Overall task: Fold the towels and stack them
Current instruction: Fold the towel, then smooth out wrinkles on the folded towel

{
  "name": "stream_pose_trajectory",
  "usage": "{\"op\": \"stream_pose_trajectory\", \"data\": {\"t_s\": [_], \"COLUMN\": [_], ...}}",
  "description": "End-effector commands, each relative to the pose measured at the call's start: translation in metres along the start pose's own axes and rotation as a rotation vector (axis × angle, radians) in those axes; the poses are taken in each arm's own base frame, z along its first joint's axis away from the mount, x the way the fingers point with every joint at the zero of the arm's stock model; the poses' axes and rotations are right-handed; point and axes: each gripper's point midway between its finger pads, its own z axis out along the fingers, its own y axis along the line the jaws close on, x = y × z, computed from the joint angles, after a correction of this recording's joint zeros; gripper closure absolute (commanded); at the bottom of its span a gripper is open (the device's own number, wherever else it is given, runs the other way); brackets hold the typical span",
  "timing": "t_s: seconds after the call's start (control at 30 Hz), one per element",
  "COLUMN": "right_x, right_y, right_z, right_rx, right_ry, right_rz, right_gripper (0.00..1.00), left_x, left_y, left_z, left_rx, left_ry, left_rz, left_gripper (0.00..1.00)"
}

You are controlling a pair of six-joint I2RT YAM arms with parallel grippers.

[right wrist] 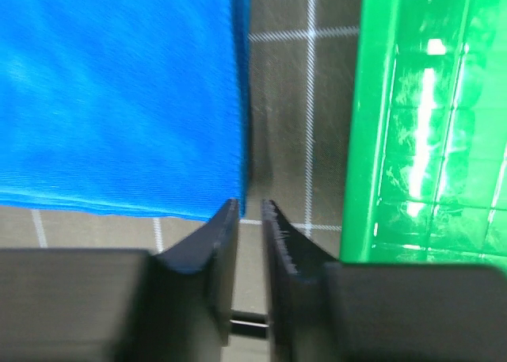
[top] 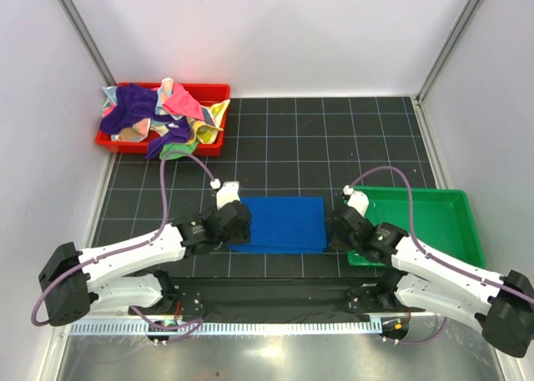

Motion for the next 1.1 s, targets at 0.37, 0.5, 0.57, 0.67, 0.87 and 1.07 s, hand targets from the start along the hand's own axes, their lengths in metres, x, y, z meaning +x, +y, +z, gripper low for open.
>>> {"op": "stream_pose_trajectory", "data": {"t_s": [0.37, 0.5, 0.57, 0.67, 0.87, 1.07], "right_x": [-0.015, 0.011, 0.021, 0.023, 0.021, 0.007], "right_y": [0.052, 0.033, 0.023, 0.018, 0.012, 0.018], "right_z": [0.019, 0.029, 0.031, 0.026, 0.022, 0.014], "right_rx": [-0.066, -0.034, -0.018, -0.009, 0.025, 0.020], "right_ry": [0.013, 0.057, 0.075, 0.078, 0.086, 0.056], "right_rz": [-0.005, 0.005, 0.004, 0.004, -0.026, -0.043], "right_gripper": [0.69, 0.69, 0.69, 0.69, 0.68, 0.66], "left_x": [-0.030, -0.005, 0.003, 0.017, 0.026, -0.005], "left_y": [0.003, 0.020, 0.025, 0.039, 0.047, 0.030], "left_z": [0.027, 0.040, 0.044, 0.052, 0.055, 0.029], "left_rx": [-0.169, -0.211, -0.220, -0.258, -0.285, -0.216], "left_ry": [-0.042, 0.002, 0.020, 0.050, 0.082, 0.020], "left_rz": [0.013, 0.017, 0.013, 0.019, 0.016, 0.012], "left_gripper": [0.68, 0.75, 0.77, 0.78, 0.83, 0.66]}}
